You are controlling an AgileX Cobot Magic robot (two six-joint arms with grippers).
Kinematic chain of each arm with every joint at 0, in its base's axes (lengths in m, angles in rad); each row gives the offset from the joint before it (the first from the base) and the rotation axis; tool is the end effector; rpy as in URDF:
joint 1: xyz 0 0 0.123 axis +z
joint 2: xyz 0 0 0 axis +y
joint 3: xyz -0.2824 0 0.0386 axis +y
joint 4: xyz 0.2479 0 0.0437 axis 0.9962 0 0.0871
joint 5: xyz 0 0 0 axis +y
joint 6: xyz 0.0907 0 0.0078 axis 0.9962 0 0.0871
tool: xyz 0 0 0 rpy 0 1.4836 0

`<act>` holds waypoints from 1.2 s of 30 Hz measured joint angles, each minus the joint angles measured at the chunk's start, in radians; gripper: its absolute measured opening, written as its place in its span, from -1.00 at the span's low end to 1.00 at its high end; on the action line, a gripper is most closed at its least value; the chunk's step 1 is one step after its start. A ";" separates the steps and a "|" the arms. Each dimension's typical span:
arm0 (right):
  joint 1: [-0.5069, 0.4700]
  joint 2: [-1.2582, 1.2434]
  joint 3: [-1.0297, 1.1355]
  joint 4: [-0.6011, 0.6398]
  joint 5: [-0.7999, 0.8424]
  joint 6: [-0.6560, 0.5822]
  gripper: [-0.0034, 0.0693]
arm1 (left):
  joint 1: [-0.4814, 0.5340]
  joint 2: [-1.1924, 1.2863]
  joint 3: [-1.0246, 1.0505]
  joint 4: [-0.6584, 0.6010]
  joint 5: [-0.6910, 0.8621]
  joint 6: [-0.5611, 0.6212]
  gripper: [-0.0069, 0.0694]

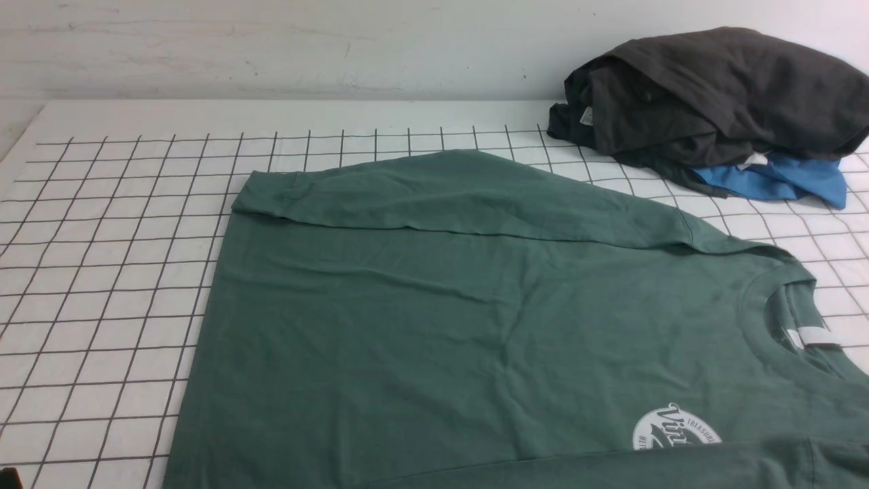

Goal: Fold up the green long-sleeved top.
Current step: Use the left arm to clamp the cuff closest to it

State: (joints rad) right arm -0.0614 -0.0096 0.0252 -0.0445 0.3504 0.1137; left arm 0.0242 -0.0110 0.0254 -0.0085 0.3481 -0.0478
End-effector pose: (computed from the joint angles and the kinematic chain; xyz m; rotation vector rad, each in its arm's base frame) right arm 0.0531 -0.0047 0.1736 0.1338 1.8444 -0.0068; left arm 0.0533 0.0010 0.1737 -0.0718 1.8448 -0.0247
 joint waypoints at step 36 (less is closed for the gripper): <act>0.000 0.000 0.000 -0.002 0.000 -0.022 -0.94 | 0.000 0.000 0.000 0.000 0.000 0.000 -0.84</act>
State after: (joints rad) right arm -0.0614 -0.0096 0.0252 -0.0462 0.3504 0.0919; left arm 0.0242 -0.0110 0.0254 -0.0085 0.3481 -0.0478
